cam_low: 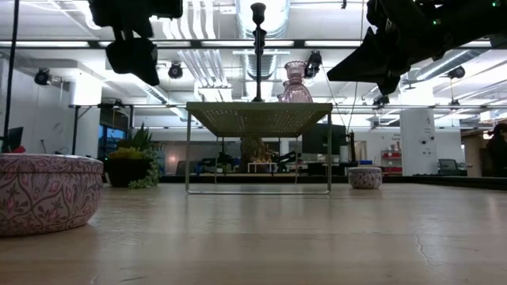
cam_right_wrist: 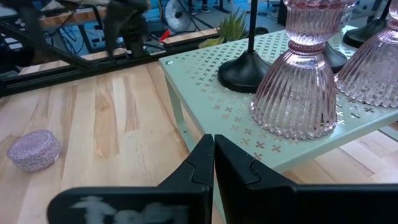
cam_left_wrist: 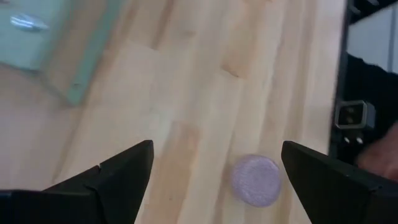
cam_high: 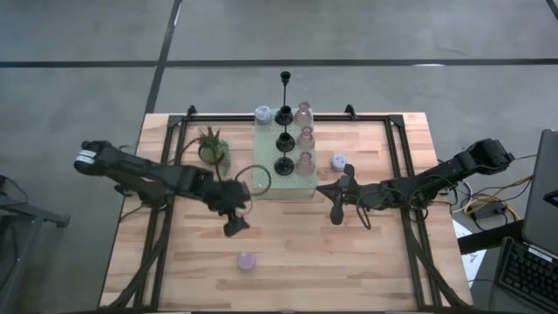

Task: Pick & Place candle stick holders
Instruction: Put the pink patterned scented candle on the shelf

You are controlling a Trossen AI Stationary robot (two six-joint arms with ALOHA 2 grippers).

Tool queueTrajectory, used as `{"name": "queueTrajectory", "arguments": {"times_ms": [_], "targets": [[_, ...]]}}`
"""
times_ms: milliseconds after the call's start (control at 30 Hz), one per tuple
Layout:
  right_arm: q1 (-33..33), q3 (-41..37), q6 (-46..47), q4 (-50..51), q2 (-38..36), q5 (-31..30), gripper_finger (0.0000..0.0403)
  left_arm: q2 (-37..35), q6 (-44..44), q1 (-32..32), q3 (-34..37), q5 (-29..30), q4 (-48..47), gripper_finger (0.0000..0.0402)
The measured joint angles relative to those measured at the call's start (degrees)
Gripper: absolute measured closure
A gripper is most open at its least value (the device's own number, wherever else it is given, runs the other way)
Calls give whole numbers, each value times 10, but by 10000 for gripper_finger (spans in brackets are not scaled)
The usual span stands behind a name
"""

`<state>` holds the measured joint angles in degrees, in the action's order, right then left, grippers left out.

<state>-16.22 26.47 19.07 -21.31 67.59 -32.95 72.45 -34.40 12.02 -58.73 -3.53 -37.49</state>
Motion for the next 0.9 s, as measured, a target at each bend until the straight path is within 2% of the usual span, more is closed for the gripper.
{"name": "queueTrajectory", "arguments": {"times_ms": [333, 900], "targets": [[0, 0, 0, 0, 0, 0, 394, 35, -16, 72, 0, 5, 11, 44], [0, 0, 0, 0, 0, 0, 394, 133, -63, 167, -1, -4, 72, 44]]}}
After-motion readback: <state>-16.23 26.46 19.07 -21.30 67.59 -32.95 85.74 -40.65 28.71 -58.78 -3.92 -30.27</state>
